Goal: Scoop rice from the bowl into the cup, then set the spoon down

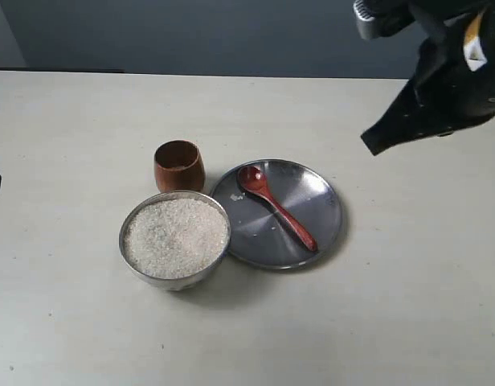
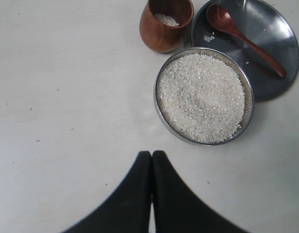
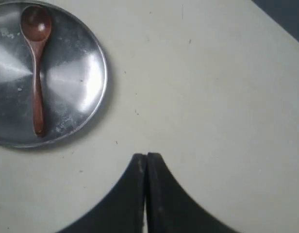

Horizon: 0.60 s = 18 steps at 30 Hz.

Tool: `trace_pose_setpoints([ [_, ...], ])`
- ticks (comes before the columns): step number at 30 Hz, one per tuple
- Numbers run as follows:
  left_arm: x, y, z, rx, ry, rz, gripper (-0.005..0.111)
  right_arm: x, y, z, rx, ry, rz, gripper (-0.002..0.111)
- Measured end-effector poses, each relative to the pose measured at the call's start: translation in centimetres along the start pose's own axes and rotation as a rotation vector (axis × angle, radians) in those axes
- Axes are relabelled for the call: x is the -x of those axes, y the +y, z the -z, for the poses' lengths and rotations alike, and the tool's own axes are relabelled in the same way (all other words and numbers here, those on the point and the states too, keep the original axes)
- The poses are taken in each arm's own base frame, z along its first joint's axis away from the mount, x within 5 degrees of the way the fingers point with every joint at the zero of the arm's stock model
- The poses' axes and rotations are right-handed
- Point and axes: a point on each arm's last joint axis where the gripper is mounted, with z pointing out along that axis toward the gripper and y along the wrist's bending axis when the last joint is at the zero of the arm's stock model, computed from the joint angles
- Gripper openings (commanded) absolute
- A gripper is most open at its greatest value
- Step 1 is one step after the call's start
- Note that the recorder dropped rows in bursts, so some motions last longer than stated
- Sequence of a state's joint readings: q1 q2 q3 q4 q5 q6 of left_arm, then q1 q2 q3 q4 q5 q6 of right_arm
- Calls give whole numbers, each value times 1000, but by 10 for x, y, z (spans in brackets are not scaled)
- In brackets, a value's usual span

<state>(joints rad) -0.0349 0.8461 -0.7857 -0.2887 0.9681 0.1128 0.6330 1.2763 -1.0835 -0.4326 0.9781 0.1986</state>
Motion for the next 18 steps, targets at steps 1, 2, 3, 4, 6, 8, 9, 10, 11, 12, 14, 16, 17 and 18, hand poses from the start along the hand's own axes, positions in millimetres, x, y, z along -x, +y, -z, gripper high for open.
trace_pose_setpoints([
  [1, 0, 0, 0, 0, 0, 0, 0, -13, -3, 7, -14, -20, 7, 0],
  [2, 0, 0, 0, 0, 0, 0, 0, -19, -5, 11, -23, -33, 6, 0],
  [3, 0, 0, 0, 0, 0, 0, 0, -30, -7, 16, -38, -50, 0, 0],
  [4, 0, 0, 0, 0, 0, 0, 0, -39, -10, 21, -53, -72, -11, 0],
  [6, 0, 0, 0, 0, 0, 0, 0, -59, -13, 27, -75, -112, -43, 0],
  [8, 0, 0, 0, 0, 0, 0, 0, -84, -14, 33, -75, -160, -66, 0],
  [9, 0, 0, 0, 0, 0, 0, 0, -91, -14, 34, -77, -172, -74, 0],
  [10, 0, 0, 0, 0, 0, 0, 0, -96, -14, 35, -78, -181, -84, 0],
  [11, 0, 0, 0, 0, 0, 0, 0, -102, -14, 36, -81, -188, -92, 0],
  [12, 0, 0, 0, 0, 0, 0, 0, -108, -15, 37, -82, -196, -97, 0],
  [14, 0, 0, 0, 0, 0, 0, 0, -119, -15, 39, -84, -212, -110, 0],
  [16, 0, 0, 0, 0, 0, 0, 0, -132, -15, 41, -88, -222, -130, 0],
  [17, 0, 0, 0, 0, 0, 0, 0, -136, -16, 41, -91, -221, -137, 0],
  [18, 0, 0, 0, 0, 0, 0, 0, -139, -16, 42, -92, -213, -146, 0],
])
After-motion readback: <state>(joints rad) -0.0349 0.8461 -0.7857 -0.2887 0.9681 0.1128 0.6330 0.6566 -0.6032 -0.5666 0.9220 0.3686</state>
